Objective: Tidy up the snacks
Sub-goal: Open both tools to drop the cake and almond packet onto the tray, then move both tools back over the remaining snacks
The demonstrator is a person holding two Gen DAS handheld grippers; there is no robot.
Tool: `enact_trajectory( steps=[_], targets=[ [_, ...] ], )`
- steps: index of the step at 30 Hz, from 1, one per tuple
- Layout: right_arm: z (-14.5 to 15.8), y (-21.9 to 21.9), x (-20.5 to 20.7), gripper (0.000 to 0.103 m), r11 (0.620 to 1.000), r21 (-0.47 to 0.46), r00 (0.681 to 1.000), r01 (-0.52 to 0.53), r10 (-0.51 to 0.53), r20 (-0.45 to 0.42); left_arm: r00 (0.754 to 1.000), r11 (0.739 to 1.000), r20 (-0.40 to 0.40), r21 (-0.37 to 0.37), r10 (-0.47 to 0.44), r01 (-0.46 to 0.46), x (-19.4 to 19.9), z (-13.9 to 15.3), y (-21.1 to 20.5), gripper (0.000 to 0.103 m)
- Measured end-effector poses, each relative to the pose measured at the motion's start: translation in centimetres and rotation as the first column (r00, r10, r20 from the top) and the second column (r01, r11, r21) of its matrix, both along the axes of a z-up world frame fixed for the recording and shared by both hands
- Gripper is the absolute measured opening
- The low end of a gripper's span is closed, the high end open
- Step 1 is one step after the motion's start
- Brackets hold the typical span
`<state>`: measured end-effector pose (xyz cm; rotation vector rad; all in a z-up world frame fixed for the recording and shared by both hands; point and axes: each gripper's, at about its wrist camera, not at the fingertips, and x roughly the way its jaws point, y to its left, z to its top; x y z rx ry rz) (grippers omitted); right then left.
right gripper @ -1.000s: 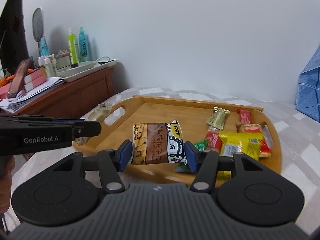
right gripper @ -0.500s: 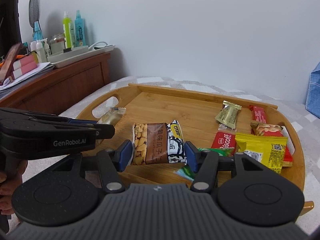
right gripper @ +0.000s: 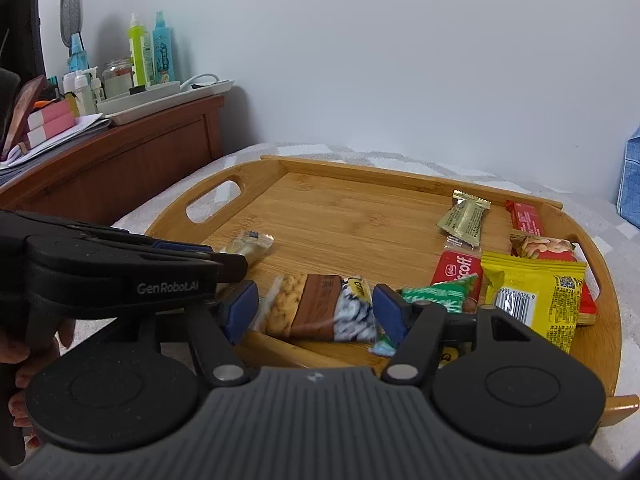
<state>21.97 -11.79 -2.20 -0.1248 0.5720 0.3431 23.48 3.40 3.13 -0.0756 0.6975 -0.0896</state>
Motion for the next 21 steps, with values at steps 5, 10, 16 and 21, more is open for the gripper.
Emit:
enact_trajectory(
  steps=[5, 10, 16, 21],
  targets=[
    [0.7, -0.4, -0.7, 0.077, 1.0, 0.021, 1.0, 0.006, -0.006, 0.014, 1.0, 1.0, 0.019, 0.002, 0.001, -0.001, -1.3, 1.3, 0.4, 0.045],
    [1.5, -0.8, -1.9, 0.077, 0.999, 0.038, 1.0, 0.007, -0.008, 0.028, 0.999, 1.0, 0.05, 0.03, -0.006, 0.004, -3.4, 2.9, 0.3, 0.056],
    [2.1, -1.4, -4.0, 0.079, 0.999, 0.044, 0.999, 0.006, -0.008, 0.04, 0.998, 1.0, 0.057, 0.009, -0.029, 0.028, -6.4, 4.1, 0.1, 0.069],
    [2.4, -1.6, -5.8, 0.081, 1.0, 0.023, 0.998, 0.0, -0.001, 0.056, 0.998, 1.0, 0.057, -0.006, -0.026, 0.027, -8.9, 4.7, -0.1, 0.073]
  ],
)
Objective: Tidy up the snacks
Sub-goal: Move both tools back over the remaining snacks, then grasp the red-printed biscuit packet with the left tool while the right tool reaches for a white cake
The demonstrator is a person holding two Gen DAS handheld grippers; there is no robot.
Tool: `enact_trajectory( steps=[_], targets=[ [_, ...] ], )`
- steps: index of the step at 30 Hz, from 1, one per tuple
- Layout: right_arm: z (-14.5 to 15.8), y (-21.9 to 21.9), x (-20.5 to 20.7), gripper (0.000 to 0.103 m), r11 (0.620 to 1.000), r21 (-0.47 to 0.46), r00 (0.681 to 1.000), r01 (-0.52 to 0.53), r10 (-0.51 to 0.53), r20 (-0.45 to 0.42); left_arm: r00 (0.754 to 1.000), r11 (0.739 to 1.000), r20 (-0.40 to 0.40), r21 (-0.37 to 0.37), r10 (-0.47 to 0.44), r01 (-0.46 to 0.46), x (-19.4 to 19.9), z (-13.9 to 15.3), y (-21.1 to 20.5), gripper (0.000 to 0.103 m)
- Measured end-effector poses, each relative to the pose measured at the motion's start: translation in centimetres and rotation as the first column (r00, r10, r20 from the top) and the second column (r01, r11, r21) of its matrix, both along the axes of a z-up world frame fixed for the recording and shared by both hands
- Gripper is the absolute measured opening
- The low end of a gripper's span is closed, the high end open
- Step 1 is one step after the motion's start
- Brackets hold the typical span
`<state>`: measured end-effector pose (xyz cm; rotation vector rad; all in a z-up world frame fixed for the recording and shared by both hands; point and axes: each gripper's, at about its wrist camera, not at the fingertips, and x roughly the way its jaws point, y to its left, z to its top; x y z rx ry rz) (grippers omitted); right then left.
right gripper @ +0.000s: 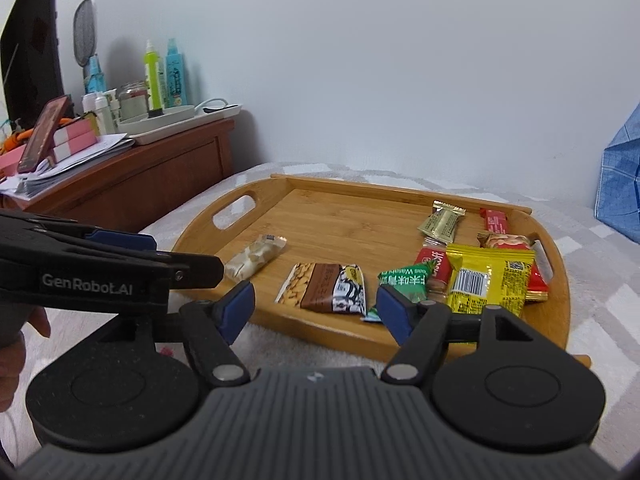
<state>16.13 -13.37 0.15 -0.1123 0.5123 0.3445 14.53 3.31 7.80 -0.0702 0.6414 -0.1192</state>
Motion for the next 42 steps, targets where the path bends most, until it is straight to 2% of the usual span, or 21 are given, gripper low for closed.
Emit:
enact_trajectory(
  steps=[3, 6, 8, 10, 16, 18, 19, 20, 25, 31, 36, 39, 42],
  targets=[
    [0.0, 0.1, -0.9, 0.081, 1.0, -0.012, 1.0, -0.009, 0.009, 0.005, 1.0, 1.0, -0.009, -0.006, 0.004, -0.004, -1.1, 0.1, 0.1, 0.071],
    [-0.3, 0.1, -1.5, 0.081, 1.0, -0.02, 1.0, -0.014, 0.014, -0.002, 1.0, 1.0, -0.028, 0.013, -0.01, 0.01, -1.9, 0.1, 0.1, 0.057],
    [-0.5, -0.1, -1.9, 0.081, 1.0, -0.016, 1.0, -0.011, 0.011, -0.012, 0.999, 0.999, -0.039, 0.03, -0.018, 0.019, -2.5, 0.1, 0.1, 0.043],
    [-0.6, -0.3, -2.3, 0.081, 1.0, -0.012, 1.0, -0.004, 0.004, -0.023, 0.998, 0.999, -0.058, 0.033, -0.03, 0.032, -3.0, 0.0, 0.1, 0.039],
    [-1.1, -1.2, -3.2, 0.081, 1.0, 0.016, 0.998, 0.024, -0.024, -0.055, 0.994, 0.997, -0.098, 0.041, -0.053, 0.058, -5.0, -0.9, 0.1, 0.038],
    [-1.3, -1.5, -3.6, 0.08, 0.999, 0.024, 0.997, 0.033, -0.031, -0.067, 0.993, 0.998, -0.109, 0.032, -0.045, 0.048, -5.8, -1.3, 0.3, 0.029],
    [-1.4, -1.6, -3.7, 0.08, 0.999, 0.028, 0.997, 0.037, -0.035, -0.074, 0.993, 0.999, -0.112, 0.026, -0.036, 0.039, -6.2, -1.5, 0.5, 0.02],
    [-1.5, -1.8, -3.9, 0.08, 0.999, 0.032, 0.996, 0.04, -0.037, -0.082, 0.993, 0.999, -0.115, 0.02, -0.033, 0.036, -6.7, -1.7, 0.6, 0.018],
    [-2.3, -2.1, -5.3, 0.08, 0.997, 0.054, 0.993, 0.049, -0.043, -0.111, 0.993, 0.998, -0.114, 0.05, -0.039, 0.045, -9.1, -2.1, 0.6, 0.018],
    [-3.2, -1.7, -7.7, 0.08, 0.998, 0.068, 0.993, 0.017, -0.009, -0.115, 0.991, 0.999, -0.135, 0.034, -0.013, 0.018, -10.2, -2.8, 1.9, 0.018],
    [-3.8, -0.9, -9.3, 0.08, 0.997, 0.065, 0.994, -0.036, 0.043, -0.103, 0.985, 1.0, -0.173, -0.012, -0.021, 0.019, -8.9, -3.8, 2.9, 0.018],
    [-4.1, -0.2, -9.8, 0.08, 0.996, 0.054, 0.992, -0.069, 0.074, -0.103, 0.986, 0.999, -0.168, -0.041, -0.012, 0.005, -8.0, -4.0, 3.3, 0.02],
    [-4.5, 0.3, -10.1, 0.08, 0.995, 0.041, 0.99, -0.09, 0.094, -0.104, 0.989, 0.999, -0.148, -0.033, -0.009, 0.004, -7.4, -4.0, 3.1, 0.022]
  ],
)
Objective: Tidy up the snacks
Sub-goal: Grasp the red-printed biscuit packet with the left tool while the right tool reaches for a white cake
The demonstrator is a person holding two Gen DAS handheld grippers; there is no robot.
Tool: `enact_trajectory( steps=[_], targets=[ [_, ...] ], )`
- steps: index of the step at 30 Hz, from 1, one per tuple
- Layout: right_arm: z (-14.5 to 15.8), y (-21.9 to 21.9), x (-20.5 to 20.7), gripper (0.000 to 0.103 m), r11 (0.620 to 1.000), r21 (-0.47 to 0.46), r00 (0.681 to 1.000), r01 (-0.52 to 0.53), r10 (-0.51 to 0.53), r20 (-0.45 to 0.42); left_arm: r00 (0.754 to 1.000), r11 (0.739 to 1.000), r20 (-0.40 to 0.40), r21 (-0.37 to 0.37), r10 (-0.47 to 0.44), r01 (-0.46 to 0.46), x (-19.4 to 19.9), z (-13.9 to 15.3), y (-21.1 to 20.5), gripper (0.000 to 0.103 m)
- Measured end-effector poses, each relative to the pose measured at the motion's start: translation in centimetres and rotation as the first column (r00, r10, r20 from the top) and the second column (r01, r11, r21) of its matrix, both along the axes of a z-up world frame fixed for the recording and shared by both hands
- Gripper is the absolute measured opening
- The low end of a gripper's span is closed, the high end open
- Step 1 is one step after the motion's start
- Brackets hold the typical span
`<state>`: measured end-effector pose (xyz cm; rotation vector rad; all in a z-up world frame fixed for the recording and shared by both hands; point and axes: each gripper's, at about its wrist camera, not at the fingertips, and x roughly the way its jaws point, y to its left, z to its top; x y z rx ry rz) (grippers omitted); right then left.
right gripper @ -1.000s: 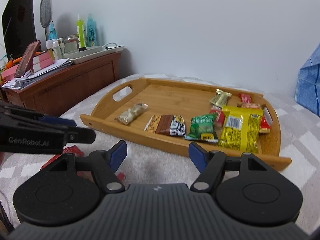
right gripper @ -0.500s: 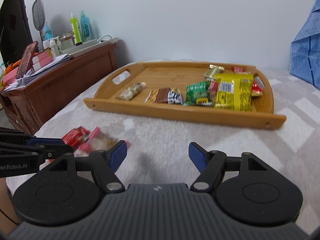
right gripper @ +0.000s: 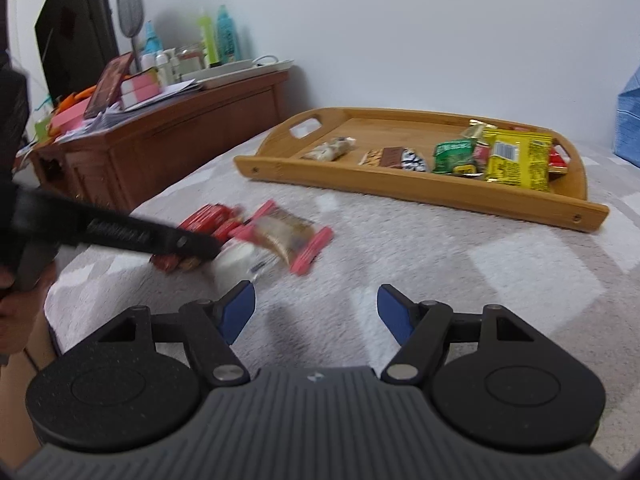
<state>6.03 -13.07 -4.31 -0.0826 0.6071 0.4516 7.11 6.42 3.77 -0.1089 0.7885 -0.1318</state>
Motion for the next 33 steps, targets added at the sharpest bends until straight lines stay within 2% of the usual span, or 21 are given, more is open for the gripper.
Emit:
enact_trajectory(
  steps=[5, 7, 12, 15, 20, 28, 33],
  targets=[
    [-0.3, 0.4, -0.2, 0.08, 1.0, -0.013, 1.0, -0.014, 0.014, 0.001, 1.0, 0.999, 0.019, 0.033, 0.02, -0.02, 0.7, -0.2, -0.4, 0.037],
    [-0.3, 0.5, -0.2, 0.08, 1.0, -0.012, 1.0, -0.02, 0.02, 0.004, 0.999, 0.999, 0.022, 0.044, 0.031, -0.032, 0.8, -0.4, -0.4, 0.039],
    [-0.3, 0.7, -0.3, 0.08, 0.999, -0.007, 0.999, -0.039, 0.039, 0.007, 0.999, 0.999, 0.001, 0.012, 0.046, -0.046, 1.4, -1.3, 0.2, 0.038],
    [-0.3, 1.0, -0.5, 0.08, 0.998, -0.014, 0.998, -0.054, 0.054, 0.013, 0.999, 0.999, -0.003, -0.018, 0.035, -0.035, 1.3, -1.4, 0.4, 0.033],
    [-0.3, 1.3, -0.8, 0.08, 0.997, -0.024, 0.997, -0.074, 0.075, 0.023, 1.0, 1.0, 0.013, 0.014, 0.025, -0.025, 0.7, -1.3, -0.8, 0.031],
    [-0.2, 1.2, -1.3, 0.08, 0.995, -0.076, 0.997, -0.072, 0.074, 0.031, 0.997, 0.995, -0.004, -0.059, -0.082, 0.081, -0.1, -0.9, -4.1, 0.031],
    [-0.5, 0.5, -1.8, 0.08, 0.995, -0.085, 0.999, -0.045, 0.047, 0.019, 0.993, 0.993, 0.005, -0.037, -0.115, 0.115, -0.7, -0.6, -5.3, 0.031]
  ],
)
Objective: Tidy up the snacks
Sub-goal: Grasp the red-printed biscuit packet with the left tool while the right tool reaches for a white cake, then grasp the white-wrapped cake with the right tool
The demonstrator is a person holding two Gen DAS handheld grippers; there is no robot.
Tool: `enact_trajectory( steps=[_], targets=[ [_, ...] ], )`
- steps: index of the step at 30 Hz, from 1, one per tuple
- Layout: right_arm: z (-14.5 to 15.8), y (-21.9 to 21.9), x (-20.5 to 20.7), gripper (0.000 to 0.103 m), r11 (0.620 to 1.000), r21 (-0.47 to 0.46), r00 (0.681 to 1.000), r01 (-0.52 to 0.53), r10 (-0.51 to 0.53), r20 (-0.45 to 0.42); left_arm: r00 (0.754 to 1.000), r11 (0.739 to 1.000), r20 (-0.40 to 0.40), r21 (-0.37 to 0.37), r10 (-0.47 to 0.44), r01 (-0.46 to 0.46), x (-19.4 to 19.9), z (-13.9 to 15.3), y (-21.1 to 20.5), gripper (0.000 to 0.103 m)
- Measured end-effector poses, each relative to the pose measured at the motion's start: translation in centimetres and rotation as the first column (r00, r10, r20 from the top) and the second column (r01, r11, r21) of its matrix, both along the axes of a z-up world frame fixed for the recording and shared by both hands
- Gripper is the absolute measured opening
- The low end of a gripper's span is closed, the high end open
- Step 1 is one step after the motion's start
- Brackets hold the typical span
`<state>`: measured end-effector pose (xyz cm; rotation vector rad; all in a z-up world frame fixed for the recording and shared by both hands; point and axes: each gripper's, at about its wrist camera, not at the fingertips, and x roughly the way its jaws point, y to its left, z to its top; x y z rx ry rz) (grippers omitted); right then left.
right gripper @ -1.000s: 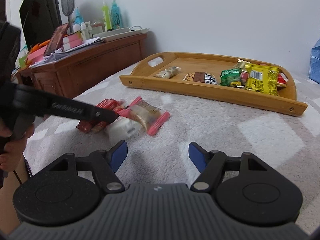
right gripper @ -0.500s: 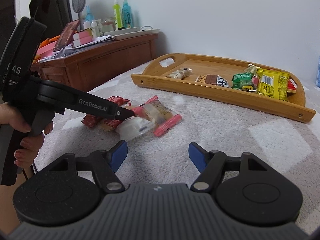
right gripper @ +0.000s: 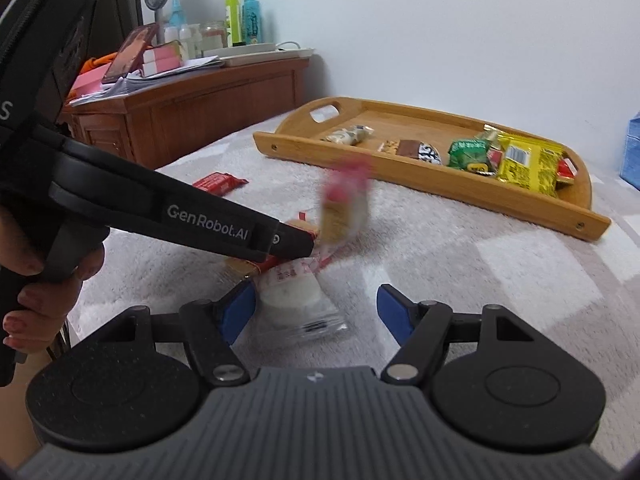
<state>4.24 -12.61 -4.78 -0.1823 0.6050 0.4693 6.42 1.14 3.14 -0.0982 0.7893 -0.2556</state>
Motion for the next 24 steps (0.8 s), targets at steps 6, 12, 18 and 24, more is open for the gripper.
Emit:
enact_trajectory(
  steps=[6, 12, 18, 24],
  targets=[
    [-0.2, 0.3, -0.2, 0.078, 1.0, 0.008, 1.0, -0.004, 0.004, 0.018, 1.0, 0.999, 0.01, 0.034, 0.021, -0.022, -0.9, 0.3, 0.5, 0.033],
    [-0.4, 1.5, -0.3, 0.047, 0.999, -0.014, 0.999, -0.043, 0.044, 0.028, 0.999, 0.999, -0.033, 0.025, 0.029, -0.028, -0.8, -0.2, 1.3, 0.045],
    [-0.1, 1.2, -1.0, 0.039, 0.999, -0.028, 0.999, -0.03, 0.031, 0.036, 0.999, 0.998, -0.038, 0.053, 0.035, -0.033, -0.7, -0.1, 1.1, 0.031],
    [0.4, 0.2, -1.5, 0.038, 1.0, -0.026, 0.998, 0.014, -0.013, 0.066, 1.0, 0.996, -0.016, 0.092, 0.016, -0.015, -1.1, 0.0, 0.2, 0.03]
  ],
)
